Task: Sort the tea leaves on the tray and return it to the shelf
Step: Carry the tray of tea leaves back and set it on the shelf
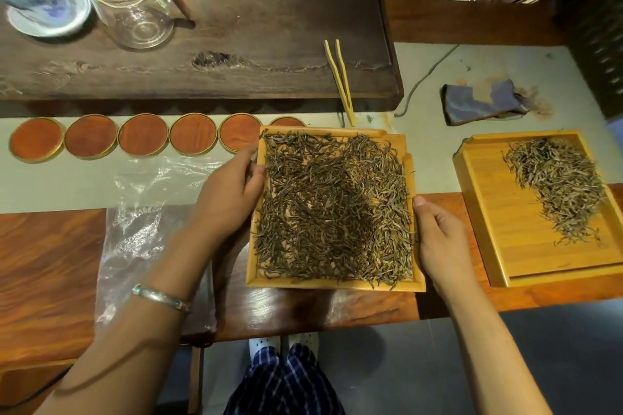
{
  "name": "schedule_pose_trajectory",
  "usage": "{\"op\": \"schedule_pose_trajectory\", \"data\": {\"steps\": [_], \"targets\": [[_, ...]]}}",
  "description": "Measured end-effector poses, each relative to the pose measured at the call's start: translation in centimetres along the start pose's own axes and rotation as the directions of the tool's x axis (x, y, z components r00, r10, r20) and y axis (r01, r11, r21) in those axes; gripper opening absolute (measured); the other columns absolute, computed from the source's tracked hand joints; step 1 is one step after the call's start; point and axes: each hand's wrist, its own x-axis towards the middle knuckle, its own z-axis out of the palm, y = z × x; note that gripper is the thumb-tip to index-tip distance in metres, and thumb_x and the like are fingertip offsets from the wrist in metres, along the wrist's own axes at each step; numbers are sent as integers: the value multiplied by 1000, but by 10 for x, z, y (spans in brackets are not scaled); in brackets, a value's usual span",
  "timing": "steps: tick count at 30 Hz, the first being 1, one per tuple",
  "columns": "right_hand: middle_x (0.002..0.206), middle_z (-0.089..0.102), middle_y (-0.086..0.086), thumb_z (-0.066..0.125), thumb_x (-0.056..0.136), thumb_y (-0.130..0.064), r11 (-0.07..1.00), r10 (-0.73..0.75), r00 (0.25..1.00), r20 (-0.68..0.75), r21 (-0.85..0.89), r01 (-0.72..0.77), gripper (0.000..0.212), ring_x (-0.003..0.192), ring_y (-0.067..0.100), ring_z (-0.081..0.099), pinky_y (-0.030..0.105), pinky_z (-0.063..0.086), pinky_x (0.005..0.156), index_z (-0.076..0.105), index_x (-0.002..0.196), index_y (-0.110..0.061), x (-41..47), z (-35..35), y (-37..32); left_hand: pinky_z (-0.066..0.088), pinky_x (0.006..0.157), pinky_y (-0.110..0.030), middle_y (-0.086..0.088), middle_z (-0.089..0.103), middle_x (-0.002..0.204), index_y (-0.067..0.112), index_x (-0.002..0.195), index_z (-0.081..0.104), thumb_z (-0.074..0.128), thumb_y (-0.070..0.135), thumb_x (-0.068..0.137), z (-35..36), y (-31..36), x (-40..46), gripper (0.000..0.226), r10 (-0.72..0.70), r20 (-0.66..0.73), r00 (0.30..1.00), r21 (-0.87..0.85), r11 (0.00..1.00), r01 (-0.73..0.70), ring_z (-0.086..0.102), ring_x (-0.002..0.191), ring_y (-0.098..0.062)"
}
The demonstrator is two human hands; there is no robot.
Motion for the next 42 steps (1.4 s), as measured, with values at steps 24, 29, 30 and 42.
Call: {"op": "schedule_pose_trajectory", "data": {"steps": [24,29,30,42], "targets": [[90,71,16,37,100,-32,999,32,999,40,-11,-32,42,90,34,64,50,49,85,68,90,-6,-16,6,-49,57,78,-46,-5,68,92,32,130,52,58,16,97,-64,9,-9,38,-44,136,990,-233,969,75,69,82,-21],[91,73,9,37,100,-30,999,42,998,49,8,-43,40,91,24,67,48,50,88,70,93,-8,-28,6,-74,50,72,-33,5,67,87,31,126,53,61,19,95,-84,17,-14,35,-13,125,992,-114,993,27,62,76,-4],[91,73,9,37,100,-29,999,41,998,49,8,-41,39,91,24,66,47,50,88,70,94,-8,-29,6,-79,50,72,-36,5,68,86,31,125,53,62,20,94,-88,19,-14,34,-10,131,991,-86,996,21,62,76,-6],[72,71,-7,38,100,-24,999,-48,999,-19,15,48,37,69,-2,63,8,44,62,66,79,-12,-55,10,-133,38,56,-13,7,67,80,26,118,55,67,29,90,-144,42,6,30,57,219,974,83,994,-76,58,64,2]]}}
